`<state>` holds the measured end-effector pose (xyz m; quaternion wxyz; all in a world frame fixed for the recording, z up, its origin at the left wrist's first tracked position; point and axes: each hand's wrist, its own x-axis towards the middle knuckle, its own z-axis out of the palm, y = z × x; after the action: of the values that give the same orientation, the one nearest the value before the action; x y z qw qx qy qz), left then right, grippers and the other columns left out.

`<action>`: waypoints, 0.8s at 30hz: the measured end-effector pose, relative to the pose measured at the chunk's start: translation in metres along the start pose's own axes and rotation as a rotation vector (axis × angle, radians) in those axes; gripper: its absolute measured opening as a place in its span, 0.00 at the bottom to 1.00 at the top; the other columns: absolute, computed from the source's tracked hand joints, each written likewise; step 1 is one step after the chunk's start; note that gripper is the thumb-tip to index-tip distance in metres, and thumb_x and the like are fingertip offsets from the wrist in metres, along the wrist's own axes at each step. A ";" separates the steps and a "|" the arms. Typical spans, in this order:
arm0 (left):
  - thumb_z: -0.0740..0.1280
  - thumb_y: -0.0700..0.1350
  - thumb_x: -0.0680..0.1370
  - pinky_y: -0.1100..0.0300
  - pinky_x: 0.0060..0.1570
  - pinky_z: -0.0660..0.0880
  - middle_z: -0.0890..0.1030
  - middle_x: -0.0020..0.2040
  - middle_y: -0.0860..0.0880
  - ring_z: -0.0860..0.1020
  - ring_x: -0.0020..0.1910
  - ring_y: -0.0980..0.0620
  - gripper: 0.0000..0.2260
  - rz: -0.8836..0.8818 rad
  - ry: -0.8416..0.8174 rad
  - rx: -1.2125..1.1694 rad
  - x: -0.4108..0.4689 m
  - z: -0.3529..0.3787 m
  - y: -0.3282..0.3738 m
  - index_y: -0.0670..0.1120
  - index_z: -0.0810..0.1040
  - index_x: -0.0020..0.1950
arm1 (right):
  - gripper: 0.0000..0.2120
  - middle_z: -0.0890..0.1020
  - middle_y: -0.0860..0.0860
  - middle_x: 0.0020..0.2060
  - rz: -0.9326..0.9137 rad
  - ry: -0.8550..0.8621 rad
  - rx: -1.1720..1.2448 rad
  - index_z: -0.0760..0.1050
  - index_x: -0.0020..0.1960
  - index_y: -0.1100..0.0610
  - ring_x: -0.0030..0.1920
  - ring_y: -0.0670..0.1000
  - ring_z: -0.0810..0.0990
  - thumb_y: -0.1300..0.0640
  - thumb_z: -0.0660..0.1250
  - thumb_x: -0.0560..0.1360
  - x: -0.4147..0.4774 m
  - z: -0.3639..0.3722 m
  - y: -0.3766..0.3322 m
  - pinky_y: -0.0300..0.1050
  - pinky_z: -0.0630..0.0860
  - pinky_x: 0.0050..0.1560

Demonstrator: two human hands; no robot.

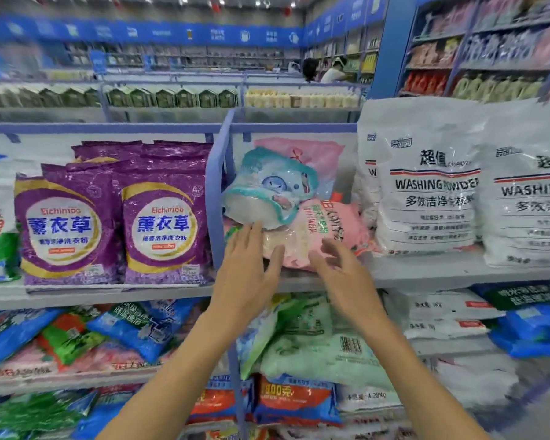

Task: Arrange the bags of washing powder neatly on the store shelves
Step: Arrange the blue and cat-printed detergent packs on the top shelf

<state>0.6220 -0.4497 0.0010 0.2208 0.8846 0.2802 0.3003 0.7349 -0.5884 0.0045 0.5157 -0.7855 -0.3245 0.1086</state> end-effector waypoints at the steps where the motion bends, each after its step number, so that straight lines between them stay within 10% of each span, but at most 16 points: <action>1: 0.56 0.60 0.84 0.50 0.80 0.50 0.55 0.83 0.46 0.51 0.82 0.47 0.33 -0.045 0.015 -0.023 0.012 0.004 0.002 0.45 0.52 0.83 | 0.25 0.75 0.42 0.69 0.011 -0.011 0.032 0.68 0.75 0.47 0.66 0.44 0.75 0.40 0.64 0.81 0.011 -0.001 -0.001 0.50 0.73 0.69; 8: 0.55 0.65 0.82 0.41 0.79 0.51 0.49 0.82 0.40 0.49 0.81 0.38 0.39 -0.450 0.211 -0.213 0.103 0.024 0.005 0.43 0.46 0.83 | 0.33 0.80 0.46 0.63 0.100 -0.061 0.162 0.70 0.73 0.52 0.60 0.47 0.81 0.34 0.65 0.76 0.091 0.006 -0.002 0.53 0.77 0.66; 13: 0.62 0.63 0.80 0.39 0.70 0.65 0.50 0.78 0.39 0.61 0.73 0.30 0.37 -0.679 0.399 -0.318 0.139 0.042 0.002 0.40 0.53 0.78 | 0.18 0.86 0.52 0.51 0.255 -0.242 0.498 0.77 0.64 0.59 0.50 0.50 0.87 0.47 0.66 0.82 0.137 0.019 -0.011 0.43 0.84 0.53; 21: 0.76 0.45 0.70 0.61 0.51 0.67 0.68 0.63 0.46 0.71 0.54 0.51 0.26 -0.582 0.663 -0.506 0.146 0.041 0.009 0.47 0.66 0.61 | 0.11 0.89 0.52 0.40 0.376 -0.387 0.662 0.83 0.53 0.54 0.37 0.50 0.88 0.50 0.76 0.74 0.183 0.023 -0.033 0.38 0.81 0.33; 24: 0.77 0.45 0.69 0.66 0.52 0.71 0.69 0.63 0.51 0.71 0.52 0.60 0.26 -0.573 0.708 -0.570 0.134 0.041 0.016 0.51 0.69 0.63 | 0.17 0.89 0.53 0.45 0.442 -0.429 0.716 0.85 0.55 0.56 0.41 0.53 0.87 0.50 0.79 0.70 0.185 0.033 -0.034 0.45 0.83 0.42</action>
<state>0.7439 -0.3869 0.0349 0.4173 0.5223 0.4750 0.5723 0.8470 -0.4403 0.0503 0.6400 -0.5683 -0.1910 0.4806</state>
